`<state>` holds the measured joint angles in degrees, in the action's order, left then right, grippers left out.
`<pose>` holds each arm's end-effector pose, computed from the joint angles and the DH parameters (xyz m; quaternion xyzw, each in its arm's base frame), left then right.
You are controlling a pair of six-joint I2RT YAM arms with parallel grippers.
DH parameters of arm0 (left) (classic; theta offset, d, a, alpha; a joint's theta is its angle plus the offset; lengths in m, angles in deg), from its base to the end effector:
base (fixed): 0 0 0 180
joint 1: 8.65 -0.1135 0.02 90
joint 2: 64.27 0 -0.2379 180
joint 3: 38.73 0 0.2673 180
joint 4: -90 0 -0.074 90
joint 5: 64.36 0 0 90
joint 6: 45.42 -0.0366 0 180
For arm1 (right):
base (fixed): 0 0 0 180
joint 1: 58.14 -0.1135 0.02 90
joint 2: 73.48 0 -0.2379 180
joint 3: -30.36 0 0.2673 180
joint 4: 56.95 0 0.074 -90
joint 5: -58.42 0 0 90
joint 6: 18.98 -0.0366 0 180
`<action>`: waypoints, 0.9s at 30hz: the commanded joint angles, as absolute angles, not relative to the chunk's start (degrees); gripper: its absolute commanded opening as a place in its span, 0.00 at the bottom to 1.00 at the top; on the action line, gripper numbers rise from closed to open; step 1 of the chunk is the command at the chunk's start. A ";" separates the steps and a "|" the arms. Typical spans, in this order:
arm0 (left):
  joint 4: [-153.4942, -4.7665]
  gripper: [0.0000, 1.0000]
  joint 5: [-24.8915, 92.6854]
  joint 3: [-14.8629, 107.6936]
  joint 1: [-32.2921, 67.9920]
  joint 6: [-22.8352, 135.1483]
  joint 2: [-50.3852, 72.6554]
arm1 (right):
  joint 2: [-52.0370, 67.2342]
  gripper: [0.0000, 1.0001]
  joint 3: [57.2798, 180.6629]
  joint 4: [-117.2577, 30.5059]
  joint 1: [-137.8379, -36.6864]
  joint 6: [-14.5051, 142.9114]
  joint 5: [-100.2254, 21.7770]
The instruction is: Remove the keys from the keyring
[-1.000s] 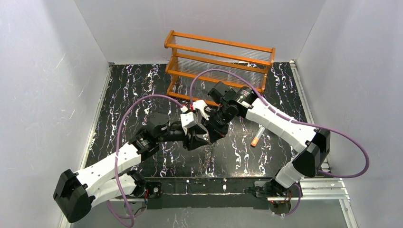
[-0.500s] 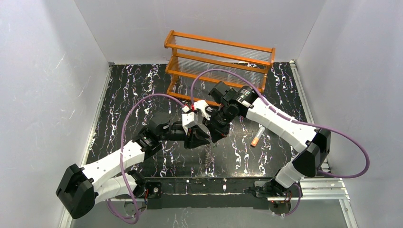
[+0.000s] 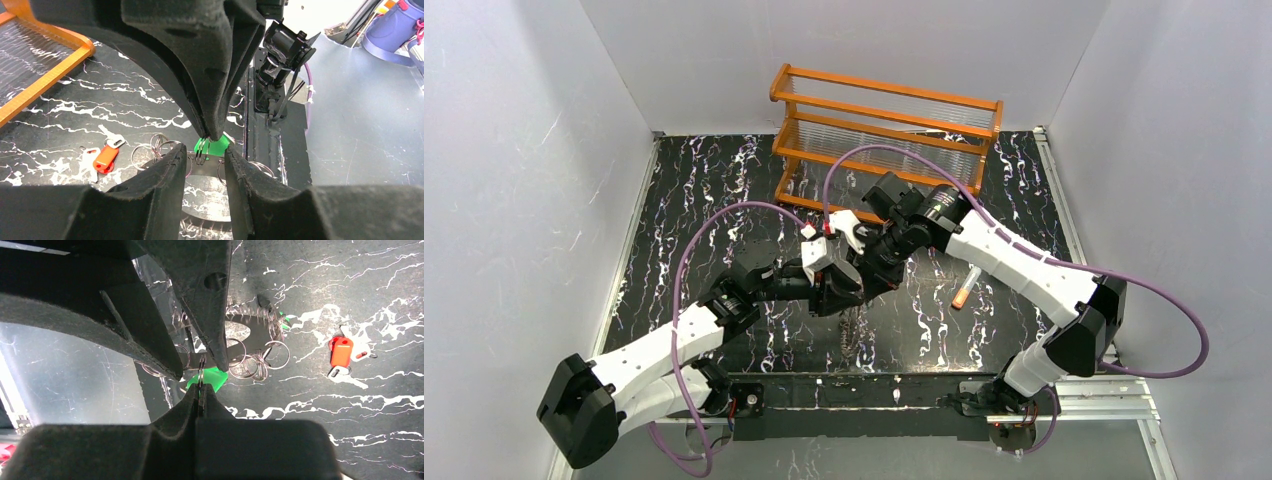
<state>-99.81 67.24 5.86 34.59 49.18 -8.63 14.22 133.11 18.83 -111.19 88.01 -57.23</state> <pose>0.1651 -0.1886 0.2565 0.4554 0.5483 -0.4971 0.4948 0.1802 0.2660 0.3273 -0.5873 0.7404 0.2805 0.1678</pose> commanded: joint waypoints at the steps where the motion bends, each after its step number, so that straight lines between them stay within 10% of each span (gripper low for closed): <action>1: -101.88 0.31 67.73 5.92 34.51 50.36 -8.92 | 12.06 0.01 133.97 17.03 -111.30 89.01 -59.24; 12: -105.91 0.00 72.84 7.17 34.18 54.01 -4.77 | 11.21 0.01 131.70 15.68 -111.30 90.39 -60.58; 19: -106.79 0.00 72.20 6.44 34.15 54.69 -5.81 | 8.03 0.01 127.81 10.52 -110.14 88.37 -58.77; 27: -111.45 0.00 67.13 3.13 34.09 57.22 -9.24 | -4.74 0.28 114.19 -11.71 -99.99 76.05 -67.41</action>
<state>-107.07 68.42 5.34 34.20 54.25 -6.56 2.88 119.80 4.04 -104.29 83.07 -62.94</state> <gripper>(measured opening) 0.011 0.219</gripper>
